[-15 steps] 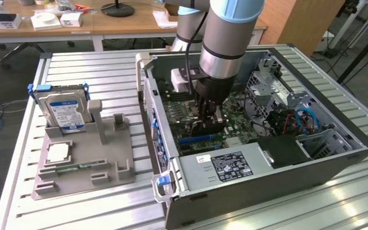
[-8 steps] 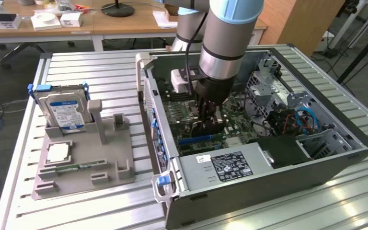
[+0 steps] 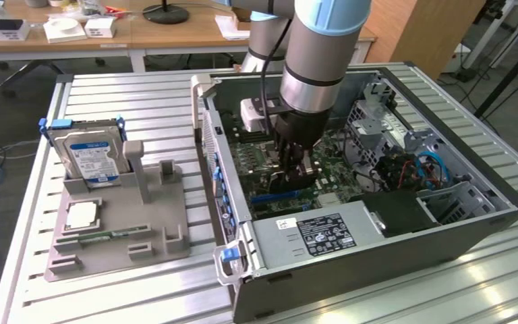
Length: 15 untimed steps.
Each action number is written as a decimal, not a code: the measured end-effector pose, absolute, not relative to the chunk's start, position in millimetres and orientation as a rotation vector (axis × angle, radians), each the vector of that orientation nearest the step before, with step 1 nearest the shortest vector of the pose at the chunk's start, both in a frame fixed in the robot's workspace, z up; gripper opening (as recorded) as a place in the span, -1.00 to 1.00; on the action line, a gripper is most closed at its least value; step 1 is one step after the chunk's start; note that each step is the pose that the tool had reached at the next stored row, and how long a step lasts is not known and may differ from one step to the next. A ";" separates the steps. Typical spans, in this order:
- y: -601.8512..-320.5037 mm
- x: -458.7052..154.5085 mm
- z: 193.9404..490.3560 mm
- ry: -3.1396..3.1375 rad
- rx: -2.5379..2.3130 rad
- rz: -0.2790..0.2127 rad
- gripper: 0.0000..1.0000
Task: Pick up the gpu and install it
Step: 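Insert the gpu into the slot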
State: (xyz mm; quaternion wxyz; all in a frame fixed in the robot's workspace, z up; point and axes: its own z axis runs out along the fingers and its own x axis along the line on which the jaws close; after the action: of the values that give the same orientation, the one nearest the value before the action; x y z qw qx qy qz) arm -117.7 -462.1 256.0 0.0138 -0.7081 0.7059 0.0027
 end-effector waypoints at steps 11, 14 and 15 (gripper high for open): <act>-462.1 -118.2 255.1 2.198 -2.205 0.009 -0.47; -462.0 -118.2 254.8 2.198 -2.205 0.009 -0.47; -462.0 -118.1 254.7 2.198 -2.205 0.009 -0.47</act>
State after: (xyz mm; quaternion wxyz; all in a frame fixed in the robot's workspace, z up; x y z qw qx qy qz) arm -118.1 -462.0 254.7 0.0141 -0.7081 0.7059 0.0028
